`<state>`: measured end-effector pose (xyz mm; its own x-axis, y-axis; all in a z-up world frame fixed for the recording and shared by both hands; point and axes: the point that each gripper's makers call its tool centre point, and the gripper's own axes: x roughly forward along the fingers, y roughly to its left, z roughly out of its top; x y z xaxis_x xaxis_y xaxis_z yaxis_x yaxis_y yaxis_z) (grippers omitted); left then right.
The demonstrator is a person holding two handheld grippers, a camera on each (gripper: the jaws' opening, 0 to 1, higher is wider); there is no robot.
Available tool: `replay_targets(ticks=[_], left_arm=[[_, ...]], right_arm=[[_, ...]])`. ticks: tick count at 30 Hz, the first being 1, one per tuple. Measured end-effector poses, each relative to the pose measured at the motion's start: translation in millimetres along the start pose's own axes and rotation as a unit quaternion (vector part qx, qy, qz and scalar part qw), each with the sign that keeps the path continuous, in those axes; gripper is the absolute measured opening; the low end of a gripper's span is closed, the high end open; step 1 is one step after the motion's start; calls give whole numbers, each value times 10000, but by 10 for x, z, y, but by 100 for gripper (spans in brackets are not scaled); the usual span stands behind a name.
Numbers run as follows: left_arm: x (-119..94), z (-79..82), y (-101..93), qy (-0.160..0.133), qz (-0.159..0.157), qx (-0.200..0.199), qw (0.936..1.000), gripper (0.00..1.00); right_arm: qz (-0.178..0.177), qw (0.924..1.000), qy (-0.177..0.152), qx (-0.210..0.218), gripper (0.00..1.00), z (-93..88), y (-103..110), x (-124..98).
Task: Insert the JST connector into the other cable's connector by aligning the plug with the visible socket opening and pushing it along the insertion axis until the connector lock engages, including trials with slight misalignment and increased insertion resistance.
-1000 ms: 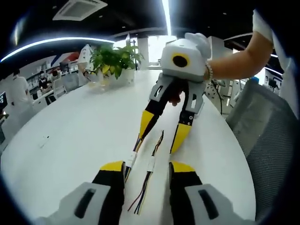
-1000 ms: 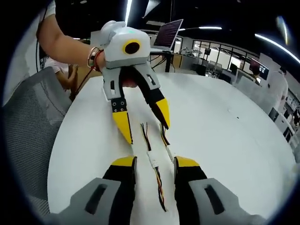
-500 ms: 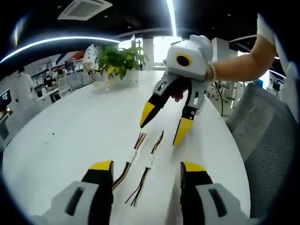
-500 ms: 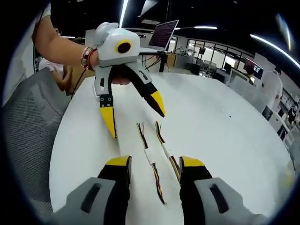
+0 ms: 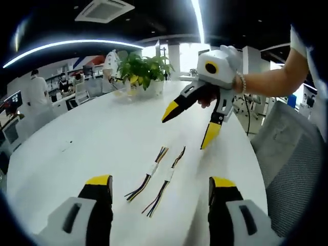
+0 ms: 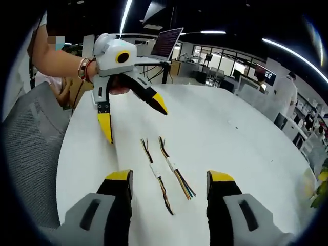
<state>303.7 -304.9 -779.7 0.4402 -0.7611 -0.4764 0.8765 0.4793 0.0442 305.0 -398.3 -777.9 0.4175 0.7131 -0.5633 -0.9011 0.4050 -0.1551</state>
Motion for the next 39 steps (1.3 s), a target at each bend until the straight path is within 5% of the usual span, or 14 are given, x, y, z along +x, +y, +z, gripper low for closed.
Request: replay_targets(ticks=[16, 22, 39], left_arm=[[-420, -7, 148, -208, 667, -611, 9957, 98], [-589, -41, 206, -297, 972, -840, 9913, 99], [-1047, -91, 108, -646, 1444, -1146, 9807, 99]], right_arm=[[-650, 9974, -15, 302, 87, -56, -111, -304], [-939, 9941, -124, 524, 99, -64, -165, -400], [-1251, 9899, -113, 663, 100, -106, -101, -660]])
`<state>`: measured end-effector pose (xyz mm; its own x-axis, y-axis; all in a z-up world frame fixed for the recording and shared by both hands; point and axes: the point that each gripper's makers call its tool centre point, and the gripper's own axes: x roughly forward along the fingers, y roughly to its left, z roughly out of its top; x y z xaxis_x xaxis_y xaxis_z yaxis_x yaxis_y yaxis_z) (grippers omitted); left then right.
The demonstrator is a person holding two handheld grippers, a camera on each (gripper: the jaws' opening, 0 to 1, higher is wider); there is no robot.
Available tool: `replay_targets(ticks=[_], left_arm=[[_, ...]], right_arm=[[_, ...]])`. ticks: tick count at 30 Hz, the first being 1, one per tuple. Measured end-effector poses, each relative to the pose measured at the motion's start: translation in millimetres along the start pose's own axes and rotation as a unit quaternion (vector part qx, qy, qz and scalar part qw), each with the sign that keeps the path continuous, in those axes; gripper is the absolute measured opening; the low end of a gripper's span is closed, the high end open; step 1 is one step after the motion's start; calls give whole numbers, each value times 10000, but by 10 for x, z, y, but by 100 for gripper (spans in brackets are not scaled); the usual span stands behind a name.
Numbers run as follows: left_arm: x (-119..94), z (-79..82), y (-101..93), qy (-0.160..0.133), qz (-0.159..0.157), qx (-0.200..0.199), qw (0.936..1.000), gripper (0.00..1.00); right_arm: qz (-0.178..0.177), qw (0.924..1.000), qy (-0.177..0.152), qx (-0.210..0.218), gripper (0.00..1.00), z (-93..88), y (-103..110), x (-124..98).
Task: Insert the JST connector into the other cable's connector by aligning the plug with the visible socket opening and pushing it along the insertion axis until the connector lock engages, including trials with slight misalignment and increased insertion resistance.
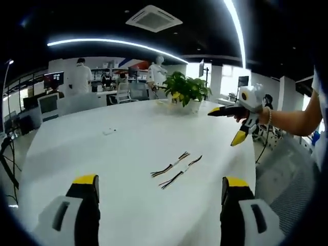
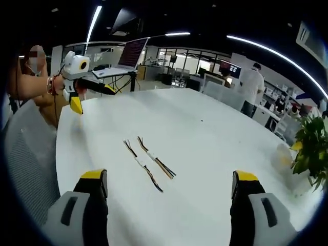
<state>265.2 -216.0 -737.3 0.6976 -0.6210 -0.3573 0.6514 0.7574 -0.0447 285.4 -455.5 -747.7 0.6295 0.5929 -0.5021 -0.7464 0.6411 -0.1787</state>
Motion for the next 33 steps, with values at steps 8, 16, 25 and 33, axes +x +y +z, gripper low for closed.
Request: replay_targets(ticks=[8, 16, 25, 33], left_arm=[[-244, 27, -71, -333, 191, -168, 9991, 99], [-468, -76, -102, -403, 393, -267, 9981, 99], [-666, -204, -238, -416, 507, -378, 9971, 99], [-736, -330, -399, -311, 441, -453, 9975, 99]], right_arm=[[-299, 9995, -10, -72, 100, -49, -22, -243], [-485, 9988, -70, 43, 100, -87, 22, -416], [-583, 9982, -28, 141, 100, -198, 163, -564], [-599, 9977, -79, 309, 100, -264, 296, -683]])
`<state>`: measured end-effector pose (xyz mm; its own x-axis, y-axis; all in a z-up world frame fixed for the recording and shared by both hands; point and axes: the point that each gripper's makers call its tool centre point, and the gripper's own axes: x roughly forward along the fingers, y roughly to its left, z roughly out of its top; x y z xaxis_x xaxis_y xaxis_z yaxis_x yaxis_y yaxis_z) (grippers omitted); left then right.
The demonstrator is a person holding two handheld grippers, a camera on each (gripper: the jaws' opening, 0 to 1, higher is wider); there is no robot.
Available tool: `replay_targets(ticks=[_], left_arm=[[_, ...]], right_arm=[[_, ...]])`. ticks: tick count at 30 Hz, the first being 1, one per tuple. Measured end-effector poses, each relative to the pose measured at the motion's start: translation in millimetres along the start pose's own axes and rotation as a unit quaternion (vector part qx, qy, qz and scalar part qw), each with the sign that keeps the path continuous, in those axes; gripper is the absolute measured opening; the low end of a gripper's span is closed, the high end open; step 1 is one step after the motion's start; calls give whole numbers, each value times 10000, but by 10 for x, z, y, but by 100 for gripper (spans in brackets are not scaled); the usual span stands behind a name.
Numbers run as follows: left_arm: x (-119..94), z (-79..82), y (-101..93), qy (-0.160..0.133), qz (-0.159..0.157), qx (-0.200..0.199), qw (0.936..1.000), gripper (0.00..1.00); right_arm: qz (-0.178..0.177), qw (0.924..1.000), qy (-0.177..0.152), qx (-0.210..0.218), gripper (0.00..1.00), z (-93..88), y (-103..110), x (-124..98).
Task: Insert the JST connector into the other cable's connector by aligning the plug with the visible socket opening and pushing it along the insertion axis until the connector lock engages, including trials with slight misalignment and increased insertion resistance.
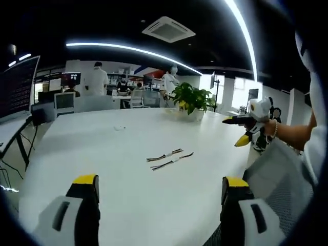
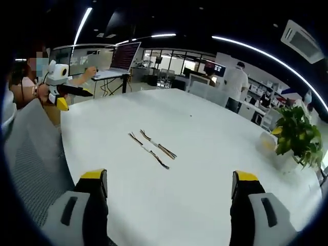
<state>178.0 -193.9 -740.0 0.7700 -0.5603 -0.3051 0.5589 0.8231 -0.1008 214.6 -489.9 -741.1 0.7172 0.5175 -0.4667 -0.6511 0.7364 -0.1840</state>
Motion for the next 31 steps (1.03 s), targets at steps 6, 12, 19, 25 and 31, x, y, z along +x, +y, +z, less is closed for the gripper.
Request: replay_targets(ticks=[6, 12, 19, 25, 31], left_arm=[[-13, -176, -93, 146, -66, -191, 9997, 99], [-13, -285, -114, 347, -110, -190, 9992, 99], [-18, -311, -112, 412, -106, -146, 9990, 99], [-17, -323, -123, 463, -117, -108, 9988, 99], [-24, -342, -140, 539, -134, -34, 9985, 99]], right_arm=[[-7, 9997, 118, 226, 100, -184, 73, -48], [14, 9990, 232, 374, 100, -316, 106, -48], [56, 9985, 319, 432, 100, -381, 169, -40], [25, 9984, 298, 486, 100, -382, 153, -46], [42, 9985, 300, 450, 100, -378, 167, -44]])
